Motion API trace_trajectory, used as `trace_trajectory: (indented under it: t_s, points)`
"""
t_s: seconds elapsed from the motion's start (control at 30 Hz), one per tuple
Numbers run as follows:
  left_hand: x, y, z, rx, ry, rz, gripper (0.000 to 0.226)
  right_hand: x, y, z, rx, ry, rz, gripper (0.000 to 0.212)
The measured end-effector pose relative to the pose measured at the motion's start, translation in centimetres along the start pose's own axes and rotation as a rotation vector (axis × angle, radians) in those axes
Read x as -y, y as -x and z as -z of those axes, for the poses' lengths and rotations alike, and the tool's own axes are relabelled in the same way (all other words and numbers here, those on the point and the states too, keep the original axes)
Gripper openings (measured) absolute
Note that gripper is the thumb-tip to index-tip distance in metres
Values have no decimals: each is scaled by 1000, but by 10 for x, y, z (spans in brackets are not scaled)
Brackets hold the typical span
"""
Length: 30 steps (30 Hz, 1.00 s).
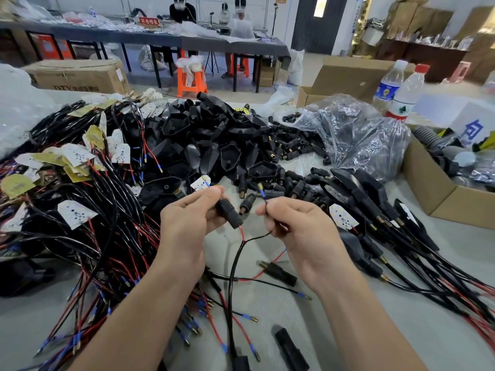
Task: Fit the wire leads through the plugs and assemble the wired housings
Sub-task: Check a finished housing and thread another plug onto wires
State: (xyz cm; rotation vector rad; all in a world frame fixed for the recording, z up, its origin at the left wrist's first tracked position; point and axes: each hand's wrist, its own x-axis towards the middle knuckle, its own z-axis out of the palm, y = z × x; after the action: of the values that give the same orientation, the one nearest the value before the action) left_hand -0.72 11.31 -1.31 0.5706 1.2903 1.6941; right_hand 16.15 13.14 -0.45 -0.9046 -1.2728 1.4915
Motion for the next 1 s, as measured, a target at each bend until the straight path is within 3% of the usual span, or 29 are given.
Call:
trace_trajectory:
  t_s: [0.13, 0.2, 0.27, 0.4, 0.63, 0.87, 1.0]
  points:
    - [-2, -3, 2, -56, 74, 0, 20, -2, 2, -1, 17, 374, 112, 20]
    - [-2, -5, 5, -71, 110, 12, 19, -4, 2, -3, 12, 482, 127, 12]
    - [-2, -6, 6, -82, 118, 12, 22, -5, 2, -5, 10, 538, 116, 18]
    - [-1, -7, 5, -113, 110, -3, 24, -7, 3, -8, -25, 555, 136, 24]
    - [2, -4, 2, -109, 97, -10, 22, -16, 3, -18, -234, 631, 217, 22]
    - [0, -2, 2, -154, 106, -61, 31, -11, 5, -20, -209, 525, 246, 19]
    - [2, -1, 0, -137, 93, -66, 33, -14, 5, -21, -211, 587, 242, 16]
